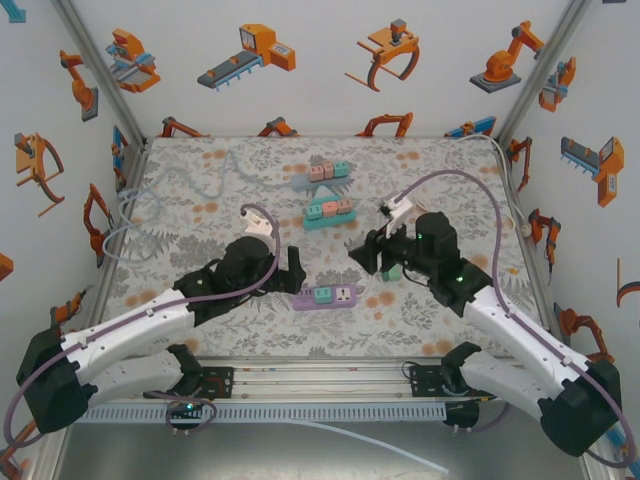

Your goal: Pull the plug off the socket

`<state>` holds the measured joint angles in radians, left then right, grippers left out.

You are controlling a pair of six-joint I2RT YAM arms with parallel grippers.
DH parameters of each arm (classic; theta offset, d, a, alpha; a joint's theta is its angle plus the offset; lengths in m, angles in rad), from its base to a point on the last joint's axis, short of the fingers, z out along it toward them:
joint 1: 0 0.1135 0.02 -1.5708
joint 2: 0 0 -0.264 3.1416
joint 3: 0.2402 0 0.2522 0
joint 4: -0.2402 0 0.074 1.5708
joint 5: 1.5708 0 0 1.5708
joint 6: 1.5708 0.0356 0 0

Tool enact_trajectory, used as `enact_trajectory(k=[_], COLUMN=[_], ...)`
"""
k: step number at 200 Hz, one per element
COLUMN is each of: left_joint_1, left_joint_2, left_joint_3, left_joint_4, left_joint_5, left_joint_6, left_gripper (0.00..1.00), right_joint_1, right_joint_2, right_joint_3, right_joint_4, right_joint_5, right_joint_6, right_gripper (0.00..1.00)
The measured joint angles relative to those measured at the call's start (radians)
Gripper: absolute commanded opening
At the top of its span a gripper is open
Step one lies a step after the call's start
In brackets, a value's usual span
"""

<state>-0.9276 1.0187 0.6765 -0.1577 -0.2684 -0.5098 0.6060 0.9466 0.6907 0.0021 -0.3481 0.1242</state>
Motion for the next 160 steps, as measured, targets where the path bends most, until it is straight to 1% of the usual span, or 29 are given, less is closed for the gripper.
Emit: enact_trajectory(k=[15,38,55,73,95,125,142,160], left_joint_1=[0.006,0.014,0.026,0.039,0.056,0.078,0.084,0.085], left_joint_2=[-0.017,-0.043,-0.057,-0.071,-0.089,-0.093,-0.089,-0.068], left_joint_3=[-0.005,-0.025,-0.042,-0.058,-0.072,-0.081,-0.083,-0.083], left_joint_4=[-0.001,-0.009,-0.017,-0.023,-0.023,-0.023,-0.023,-0.021], left_joint_5=[-0.011,-0.024,-0.025,-0.023,-0.012,0.013,0.024,0.034], left_joint_6=[-0.014,-0.04,-0.063,-0.081,-0.095,-0.106,-0.108,-0.108], left_gripper=[0.97,0.97,0.97,0.97,0.97,0.97,1.0,0.92], right_joint_1=[0.06,0.124,0.169,0.198,0.212,0.216,0.216,0.217], right_joint_2=[0.017,0.064,0.124,0.199,0.285,0.39,0.434,0.456], right_joint_3=[-0.001,0.0,0.005,0.022,0.038,0.038,0.038,0.038], right_joint_4=[0.018,0.012,-0.012,-0.044,-0.069,-0.075,-0.072,-0.057], right_joint_5=[-0.062,-0.147,-0.196,-0.229,-0.245,-0.251,-0.251,-0.252], right_joint_6=[-0.129,-0.304,-0.428,-0.525,-0.618,-0.708,-0.738,-0.754], right_gripper=[0.52,0.53,0.53,0.53,0.53,0.49,0.46,0.42])
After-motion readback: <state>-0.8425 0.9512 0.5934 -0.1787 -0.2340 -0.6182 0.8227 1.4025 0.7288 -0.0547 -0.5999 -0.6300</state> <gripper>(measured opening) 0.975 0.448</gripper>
